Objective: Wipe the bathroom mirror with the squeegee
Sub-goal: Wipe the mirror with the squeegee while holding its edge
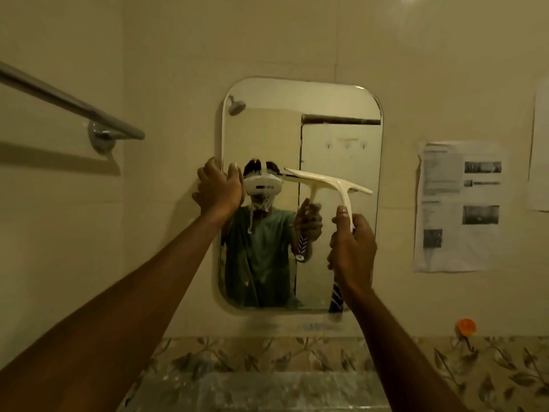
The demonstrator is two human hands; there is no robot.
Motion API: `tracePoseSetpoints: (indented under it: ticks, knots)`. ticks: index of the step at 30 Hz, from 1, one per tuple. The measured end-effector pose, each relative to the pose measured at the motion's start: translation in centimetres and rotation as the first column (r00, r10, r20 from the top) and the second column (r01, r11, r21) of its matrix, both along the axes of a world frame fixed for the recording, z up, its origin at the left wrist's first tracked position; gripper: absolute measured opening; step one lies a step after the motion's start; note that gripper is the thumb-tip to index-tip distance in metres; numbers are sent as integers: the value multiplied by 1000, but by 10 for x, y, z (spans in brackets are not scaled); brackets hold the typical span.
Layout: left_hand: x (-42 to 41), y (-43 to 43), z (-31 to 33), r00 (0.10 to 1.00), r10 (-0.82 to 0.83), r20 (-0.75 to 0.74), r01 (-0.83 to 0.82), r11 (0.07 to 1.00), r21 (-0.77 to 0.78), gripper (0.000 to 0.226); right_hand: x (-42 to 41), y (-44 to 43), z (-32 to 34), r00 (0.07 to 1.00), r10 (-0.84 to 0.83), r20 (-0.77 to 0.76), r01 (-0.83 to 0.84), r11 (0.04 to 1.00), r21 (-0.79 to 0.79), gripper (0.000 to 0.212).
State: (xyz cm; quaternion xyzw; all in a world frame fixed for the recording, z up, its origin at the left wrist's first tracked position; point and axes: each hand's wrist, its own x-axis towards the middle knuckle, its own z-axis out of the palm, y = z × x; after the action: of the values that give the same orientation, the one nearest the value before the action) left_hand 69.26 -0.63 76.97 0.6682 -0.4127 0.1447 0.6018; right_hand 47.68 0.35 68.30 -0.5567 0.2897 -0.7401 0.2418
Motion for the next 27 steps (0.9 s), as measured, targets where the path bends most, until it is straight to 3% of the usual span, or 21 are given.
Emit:
tracePoseSetpoints:
  ticks: [6, 14, 18, 27]
  knots:
    - [4, -13, 5, 986, -115, -117, 98, 985, -144, 44, -18, -14, 25, 994, -46, -103, 37, 996, -83, 21]
    - [39, -15, 10, 991, -4, 135, 26, 987, -160, 49, -24, -27, 134, 963, -191, -187, 138, 954, -265, 21]
    - [38, -17, 8, 974, 72, 214, -34, 984, -177, 53, -17, -40, 187, 950, -253, -183, 201, 944, -261, 30]
    - [43, -25, 2, 967, 74, 243, -18, 974, -226, 54, -1, -59, 181, 884, -380, -271, 298, 906, -301, 21]
